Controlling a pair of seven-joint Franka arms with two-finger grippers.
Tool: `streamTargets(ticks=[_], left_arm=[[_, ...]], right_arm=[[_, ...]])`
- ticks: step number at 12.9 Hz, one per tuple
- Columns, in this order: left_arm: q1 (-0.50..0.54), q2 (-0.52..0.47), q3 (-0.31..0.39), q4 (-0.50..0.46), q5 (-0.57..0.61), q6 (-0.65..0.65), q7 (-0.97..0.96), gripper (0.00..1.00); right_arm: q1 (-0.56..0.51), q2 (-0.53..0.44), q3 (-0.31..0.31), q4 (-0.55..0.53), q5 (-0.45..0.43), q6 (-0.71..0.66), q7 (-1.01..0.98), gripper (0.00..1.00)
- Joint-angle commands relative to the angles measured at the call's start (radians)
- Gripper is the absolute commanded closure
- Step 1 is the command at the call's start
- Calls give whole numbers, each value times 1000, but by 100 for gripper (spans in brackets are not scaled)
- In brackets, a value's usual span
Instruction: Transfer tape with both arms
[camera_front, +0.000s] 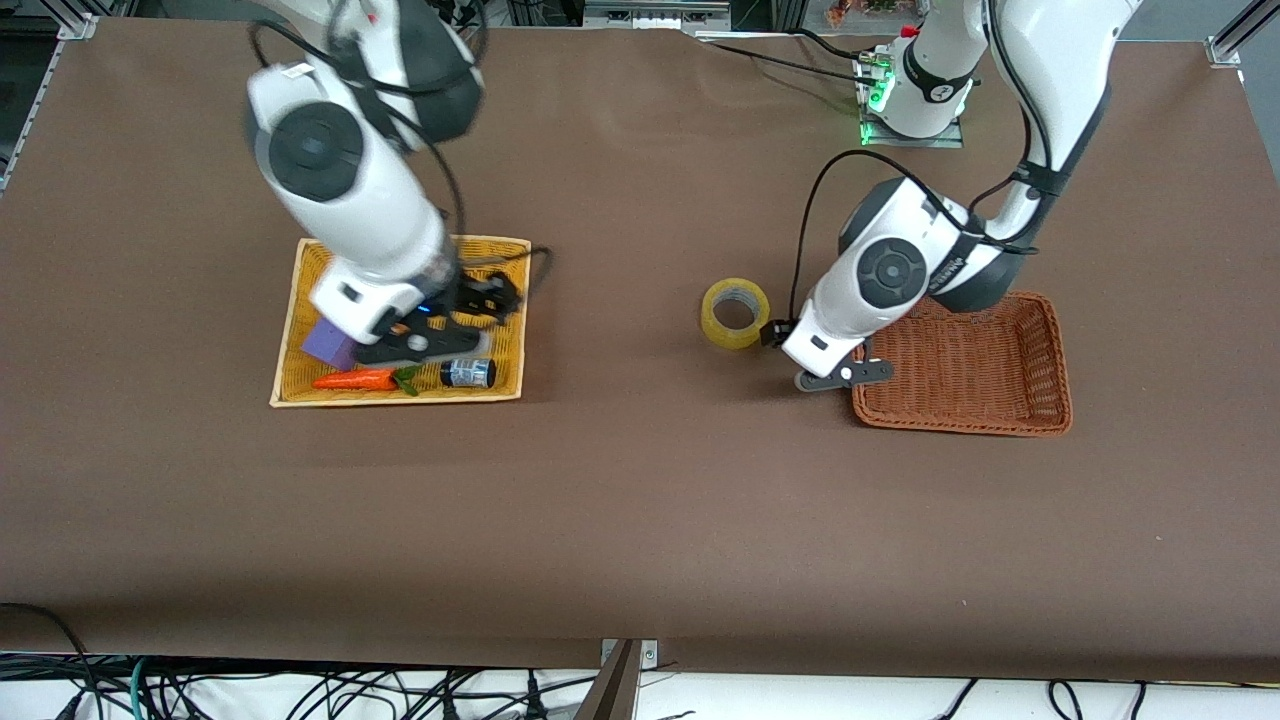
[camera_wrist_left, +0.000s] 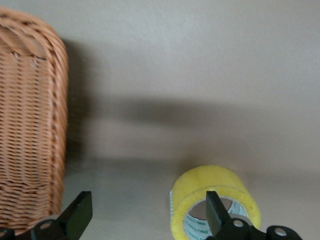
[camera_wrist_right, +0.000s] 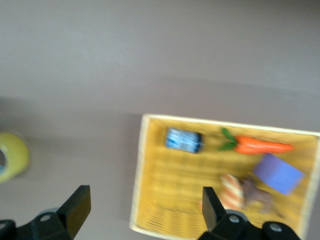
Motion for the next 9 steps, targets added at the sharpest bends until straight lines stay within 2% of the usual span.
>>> streamTargets(ticks=[1,3,6,9], left_arm=[[15,-22,-24,-96,52,97,-63,0],[15,-16,-44,-160,89,195,-123,0],[2,21,-65,-194,224,249,-279,0],[0,79,-97,-197,409,249,-460,0]], right_arm=[[-115,-233,4,-263,22,24,-142,1],[-209,-264,12,-271,19,-11,-253,1],[-341,-247,84,-204,12,-28,-263,1],[-346,-243,73,-173,5,-56,-264,1]])
